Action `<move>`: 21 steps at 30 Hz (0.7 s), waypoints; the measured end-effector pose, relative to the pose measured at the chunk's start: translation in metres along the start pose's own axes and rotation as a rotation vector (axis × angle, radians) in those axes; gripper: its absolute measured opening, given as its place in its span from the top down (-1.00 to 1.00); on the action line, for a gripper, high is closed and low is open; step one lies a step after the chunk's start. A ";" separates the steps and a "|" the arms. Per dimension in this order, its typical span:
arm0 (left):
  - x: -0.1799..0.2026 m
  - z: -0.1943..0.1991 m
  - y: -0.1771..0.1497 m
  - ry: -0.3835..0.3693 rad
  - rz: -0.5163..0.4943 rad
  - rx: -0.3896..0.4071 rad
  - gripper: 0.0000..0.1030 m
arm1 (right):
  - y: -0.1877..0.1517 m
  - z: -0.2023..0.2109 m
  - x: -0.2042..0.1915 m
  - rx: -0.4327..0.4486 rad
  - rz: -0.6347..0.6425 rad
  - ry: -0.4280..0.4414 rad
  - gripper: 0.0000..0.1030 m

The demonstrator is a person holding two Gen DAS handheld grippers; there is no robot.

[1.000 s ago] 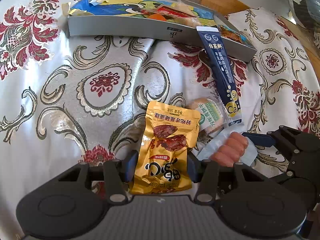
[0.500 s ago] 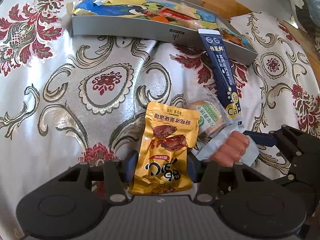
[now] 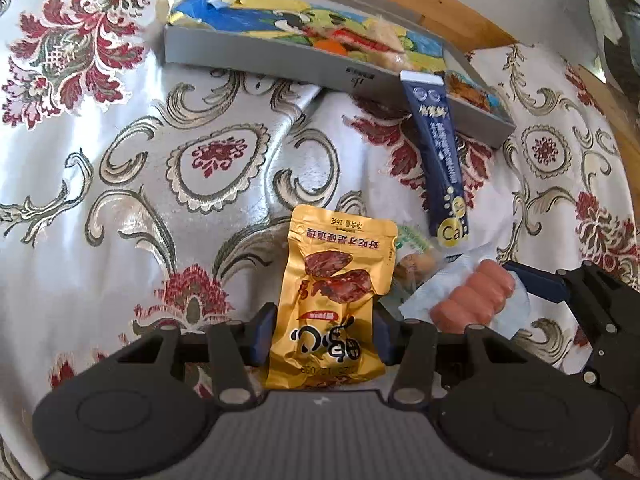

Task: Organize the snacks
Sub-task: 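Carry the gold bag and sausage pack over the grey tray with both tools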

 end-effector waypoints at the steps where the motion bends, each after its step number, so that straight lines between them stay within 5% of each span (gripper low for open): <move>1: 0.002 0.003 0.000 0.000 0.001 0.010 -0.03 | 0.001 0.002 0.001 0.008 -0.004 -0.004 -0.72; 11: 0.018 0.033 0.018 0.024 0.014 0.126 -0.03 | 0.008 0.025 0.015 0.102 -0.055 -0.034 -0.73; 21: 0.029 0.059 0.072 0.099 -0.015 0.254 -0.03 | 0.035 0.031 0.038 0.249 -0.124 -0.105 -0.74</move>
Point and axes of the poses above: each gripper's, at about its wrist camera, not at the fingertips, and z roughly against the way its jaws point, x to its right, y to its top, the point moved 6 cm from there along -z, roughly the way its jaws point, and after that the axes turned 9 degrees about -x, right-handed, at the moved point
